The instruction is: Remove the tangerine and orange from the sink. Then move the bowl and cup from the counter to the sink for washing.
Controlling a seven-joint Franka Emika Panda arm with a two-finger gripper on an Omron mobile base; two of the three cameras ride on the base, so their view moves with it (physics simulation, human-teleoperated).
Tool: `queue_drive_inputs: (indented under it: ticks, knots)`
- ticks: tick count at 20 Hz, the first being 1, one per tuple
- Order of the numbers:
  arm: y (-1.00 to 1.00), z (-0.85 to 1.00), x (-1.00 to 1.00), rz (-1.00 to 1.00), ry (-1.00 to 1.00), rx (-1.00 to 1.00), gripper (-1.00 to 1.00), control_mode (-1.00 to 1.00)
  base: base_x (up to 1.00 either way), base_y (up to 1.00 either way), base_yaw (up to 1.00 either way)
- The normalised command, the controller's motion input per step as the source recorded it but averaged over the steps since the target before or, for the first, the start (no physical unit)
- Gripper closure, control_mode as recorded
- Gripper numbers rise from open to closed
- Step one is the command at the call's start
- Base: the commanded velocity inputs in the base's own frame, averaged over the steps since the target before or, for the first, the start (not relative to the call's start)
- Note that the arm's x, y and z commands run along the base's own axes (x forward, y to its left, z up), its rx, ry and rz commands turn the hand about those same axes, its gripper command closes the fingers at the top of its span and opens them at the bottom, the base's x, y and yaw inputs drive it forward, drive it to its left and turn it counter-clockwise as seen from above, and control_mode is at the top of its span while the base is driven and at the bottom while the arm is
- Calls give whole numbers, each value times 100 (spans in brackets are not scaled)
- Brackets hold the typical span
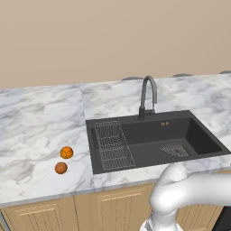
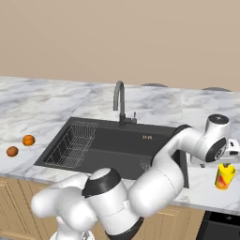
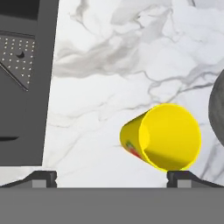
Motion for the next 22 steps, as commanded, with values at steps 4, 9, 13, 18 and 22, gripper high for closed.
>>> queue_drive_inputs:
  ticks: [4,9,13,18,22]
  knots:
    - [-7,-16,10,0,0,0,-100,-100,0,0,0]
    - [-9,-16,19,0,1,0,-100,-100,0,0,0]
    - [-14,-12,24,0,4,0,-100,-100,0,0,0]
    - [-19,-8,23,0,5,0,-100,-100,0,0,0]
    - [-26,-4,12,0,8,0,-100,-100,0,0,0]
